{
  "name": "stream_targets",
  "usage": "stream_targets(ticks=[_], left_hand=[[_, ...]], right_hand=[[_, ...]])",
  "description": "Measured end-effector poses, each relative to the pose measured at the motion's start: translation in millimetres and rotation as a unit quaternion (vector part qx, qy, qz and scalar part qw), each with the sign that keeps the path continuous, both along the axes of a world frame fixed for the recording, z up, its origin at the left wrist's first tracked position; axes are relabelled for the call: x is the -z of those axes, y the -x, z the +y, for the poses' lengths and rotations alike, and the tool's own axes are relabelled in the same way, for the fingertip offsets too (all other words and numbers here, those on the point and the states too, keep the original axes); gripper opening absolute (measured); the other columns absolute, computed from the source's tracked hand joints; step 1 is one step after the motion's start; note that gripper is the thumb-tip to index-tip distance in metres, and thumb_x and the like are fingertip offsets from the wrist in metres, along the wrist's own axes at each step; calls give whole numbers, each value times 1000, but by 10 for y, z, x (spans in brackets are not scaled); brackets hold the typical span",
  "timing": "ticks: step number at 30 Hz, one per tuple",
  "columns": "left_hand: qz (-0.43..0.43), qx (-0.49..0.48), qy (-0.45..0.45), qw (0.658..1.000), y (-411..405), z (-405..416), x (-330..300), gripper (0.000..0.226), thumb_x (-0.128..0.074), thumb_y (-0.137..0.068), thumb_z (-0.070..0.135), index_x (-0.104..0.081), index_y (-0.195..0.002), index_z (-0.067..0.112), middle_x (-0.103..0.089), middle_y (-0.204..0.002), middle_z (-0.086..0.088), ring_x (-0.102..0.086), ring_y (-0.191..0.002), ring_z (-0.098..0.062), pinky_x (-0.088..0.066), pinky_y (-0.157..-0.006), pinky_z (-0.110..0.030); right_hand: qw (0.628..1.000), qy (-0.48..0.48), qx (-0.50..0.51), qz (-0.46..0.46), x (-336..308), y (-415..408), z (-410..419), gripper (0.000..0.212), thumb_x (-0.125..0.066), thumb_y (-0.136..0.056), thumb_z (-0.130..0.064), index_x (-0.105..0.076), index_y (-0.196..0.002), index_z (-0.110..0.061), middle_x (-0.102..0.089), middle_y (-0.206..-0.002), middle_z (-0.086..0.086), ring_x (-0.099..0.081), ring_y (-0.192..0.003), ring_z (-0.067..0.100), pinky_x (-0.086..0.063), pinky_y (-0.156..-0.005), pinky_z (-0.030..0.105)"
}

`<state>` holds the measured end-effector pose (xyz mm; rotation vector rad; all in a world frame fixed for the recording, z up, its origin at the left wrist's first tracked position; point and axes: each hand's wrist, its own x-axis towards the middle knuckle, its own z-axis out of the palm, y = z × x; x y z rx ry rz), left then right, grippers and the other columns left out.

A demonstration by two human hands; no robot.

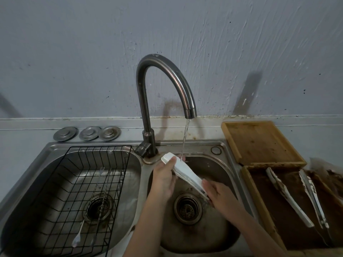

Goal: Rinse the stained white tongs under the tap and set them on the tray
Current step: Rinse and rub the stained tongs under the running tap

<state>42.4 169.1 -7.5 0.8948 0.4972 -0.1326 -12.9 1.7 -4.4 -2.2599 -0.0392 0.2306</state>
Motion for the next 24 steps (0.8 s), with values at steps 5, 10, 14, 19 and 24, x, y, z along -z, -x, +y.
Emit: stream_targets(ticks=[5, 10, 14, 19, 24], left_hand=[[-18, -7, 127, 992, -81, -66, -99, 27, -48, -95, 27, -61, -100, 4, -68, -93, -10, -72, -74, -16, -58, -63, -31], [-78, 27, 116, 990, -92, -204, -126, 27, -45, -95, 31, -55, -101, 6, -59, -79, -4, -62, -72, -14, -57, -72, -33], [-78, 112, 61, 989, 3, -216, -65, 19, -43, -97, 16, -55, -101, 2, -65, -88, -11, -72, -78, -21, -60, -69, -32], [-77, 225, 27, 971, -23, 12, -74, 20, -51, -90, 2, -56, -110, 0, -73, -102, -13, -70, -96, -27, -59, -70, -33], [-103, 128, 16, 986, -146, 82, -177, 31, -57, -86, 26, -57, -116, 18, -74, -101, -11, -72, -91, -30, -61, -67, -40]], right_hand=[[979, -138, 29, 145, -33, 30, 52, 45, -32, -96, -47, -60, -82, -14, -51, -61, -2, -48, -45, -1, -37, -43, 12], [931, -242, 80, 262, -103, -18, 26, 51, -33, -94, -52, -58, -73, -13, -45, -45, -4, -31, -33, 7, -25, -33, 18], [905, -285, 88, 302, -90, -30, -50, 53, -33, -95, -50, -58, -70, -11, -43, -43, -1, -25, -31, 9, -22, -30, 18], [883, -321, 89, 331, -44, 22, -73, 52, -39, -90, -53, -63, -64, -16, -44, -46, -1, -24, -33, 8, -21, -31, 19], [884, -321, 62, 335, -102, -22, -23, 57, -31, -95, -49, -59, -58, -17, -41, -43, -2, -21, -31, 8, -18, -31, 19]])
